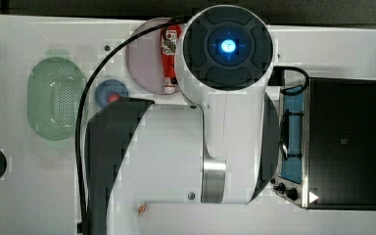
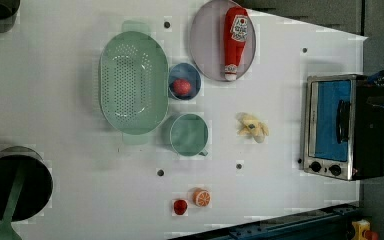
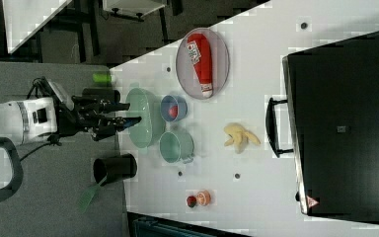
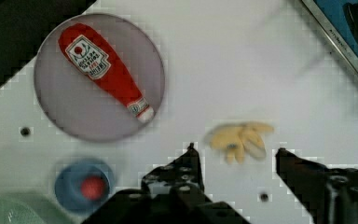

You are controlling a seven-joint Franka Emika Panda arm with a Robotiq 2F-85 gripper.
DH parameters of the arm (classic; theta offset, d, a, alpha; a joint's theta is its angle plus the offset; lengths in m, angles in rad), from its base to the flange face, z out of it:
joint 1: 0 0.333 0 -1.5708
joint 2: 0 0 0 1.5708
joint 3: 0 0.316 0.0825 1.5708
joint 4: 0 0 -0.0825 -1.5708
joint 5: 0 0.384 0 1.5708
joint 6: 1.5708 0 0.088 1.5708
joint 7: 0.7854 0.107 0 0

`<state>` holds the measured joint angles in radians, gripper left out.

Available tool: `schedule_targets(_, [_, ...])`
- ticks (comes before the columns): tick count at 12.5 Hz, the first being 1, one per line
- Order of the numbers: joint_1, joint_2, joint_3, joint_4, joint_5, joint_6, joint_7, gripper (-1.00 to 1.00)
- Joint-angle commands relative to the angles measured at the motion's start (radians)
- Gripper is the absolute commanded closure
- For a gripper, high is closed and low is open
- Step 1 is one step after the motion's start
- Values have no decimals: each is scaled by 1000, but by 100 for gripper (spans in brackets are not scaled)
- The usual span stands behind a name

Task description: Pick Banana and place it in mug.

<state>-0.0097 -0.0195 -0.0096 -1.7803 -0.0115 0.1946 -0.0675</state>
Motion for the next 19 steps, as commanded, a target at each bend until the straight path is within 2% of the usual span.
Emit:
schedule_targets(1, [-14,-222,-25,-71,3,-173,107,-60])
schedule_targets(3, [-13,-217,-24,-97,3,-169,106,-100])
schedule_targets(7, [-12,-179,-22,-210,3,-73,10,-100])
schedule_targets(16, [-11,21,-14,-473,3,281,-598,-100])
schedule_targets(19, [-14,96,-16,-545,3,468,-760,-100])
